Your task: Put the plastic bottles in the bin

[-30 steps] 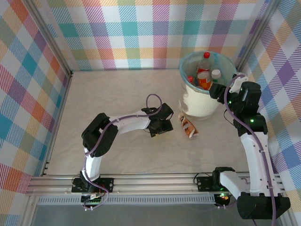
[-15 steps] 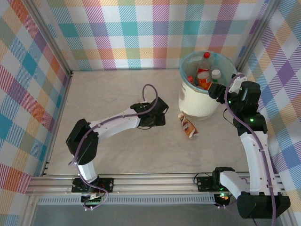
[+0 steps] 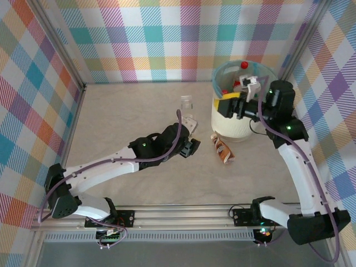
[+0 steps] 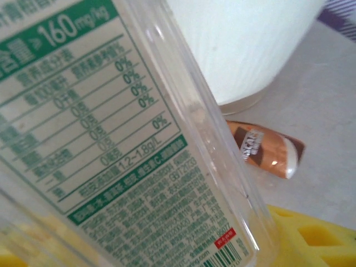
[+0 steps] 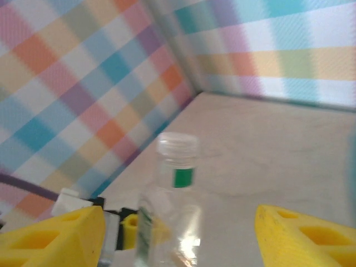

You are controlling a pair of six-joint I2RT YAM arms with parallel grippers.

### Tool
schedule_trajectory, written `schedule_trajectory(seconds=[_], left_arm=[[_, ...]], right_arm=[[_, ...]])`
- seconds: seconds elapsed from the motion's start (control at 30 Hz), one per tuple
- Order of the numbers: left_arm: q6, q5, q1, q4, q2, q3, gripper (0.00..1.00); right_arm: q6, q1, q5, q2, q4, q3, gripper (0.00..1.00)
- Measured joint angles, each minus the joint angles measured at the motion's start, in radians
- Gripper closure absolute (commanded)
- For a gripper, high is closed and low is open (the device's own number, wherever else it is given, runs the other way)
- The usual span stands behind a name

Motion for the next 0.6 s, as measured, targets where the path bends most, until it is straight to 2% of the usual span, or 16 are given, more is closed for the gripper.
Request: schedule_trajectory(seconds=[0.2, 0.6], left_arm=[[0.120, 0.075, -0.031, 0.044, -0.064, -0.020, 0.38], [0.190, 0.132, -0.050, 0.048, -0.086, -0.021, 0.38]], right_arm=[[-0.036, 0.076, -0.073, 0.092, -0.052, 0.112, 0.28], [-0.058, 0.132, -0.113, 0.188, -0.129, 0.161, 0.30]])
